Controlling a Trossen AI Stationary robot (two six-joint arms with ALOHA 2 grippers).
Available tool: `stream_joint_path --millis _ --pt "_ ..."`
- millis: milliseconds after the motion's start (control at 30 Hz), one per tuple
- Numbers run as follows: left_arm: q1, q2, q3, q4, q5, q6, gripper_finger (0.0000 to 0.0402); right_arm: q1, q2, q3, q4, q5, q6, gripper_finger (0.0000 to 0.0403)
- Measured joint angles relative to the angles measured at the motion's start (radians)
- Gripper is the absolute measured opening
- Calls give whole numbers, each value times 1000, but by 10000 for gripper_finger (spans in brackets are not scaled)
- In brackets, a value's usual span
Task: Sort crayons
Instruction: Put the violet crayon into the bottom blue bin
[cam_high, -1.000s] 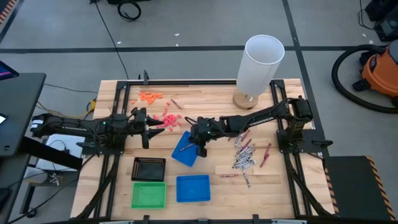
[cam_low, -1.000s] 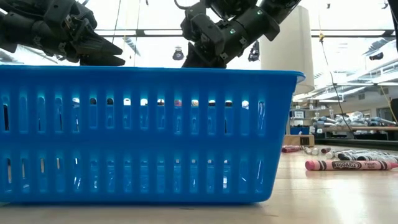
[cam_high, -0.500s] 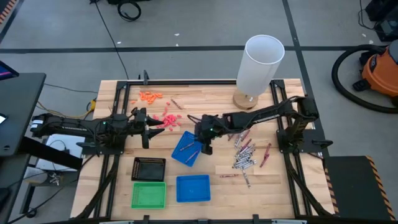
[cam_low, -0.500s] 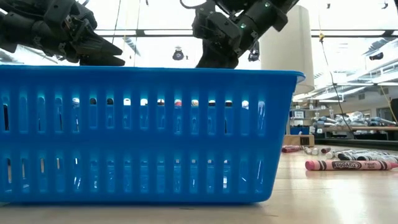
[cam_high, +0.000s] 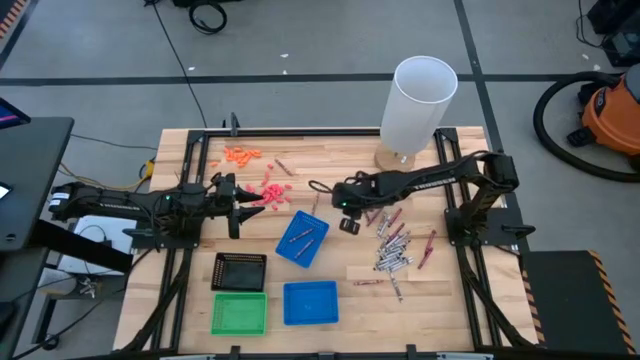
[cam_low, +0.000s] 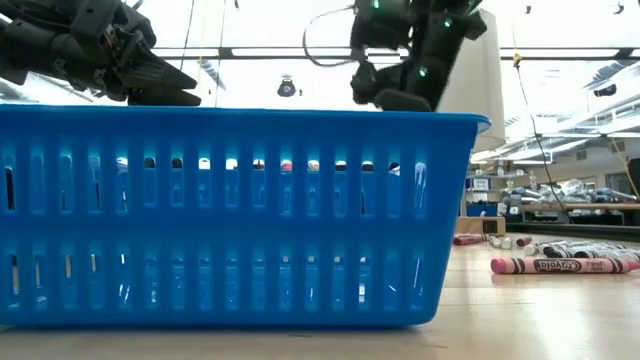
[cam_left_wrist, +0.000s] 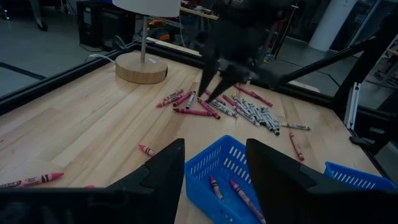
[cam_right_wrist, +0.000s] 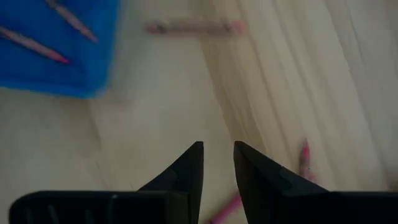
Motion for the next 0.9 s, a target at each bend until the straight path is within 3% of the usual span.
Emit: stream_joint_path --millis 300,433,900 --pt "0 0 0 5 0 0 183 -24 47 -59 -63 -54 268 98" --pt "0 -3 0 0 0 0 183 -16 48 -99 -77 -31 356 98" --pt "1 5 0 2 0 -1 183 -38 46 -192 -18 -46 419 105"
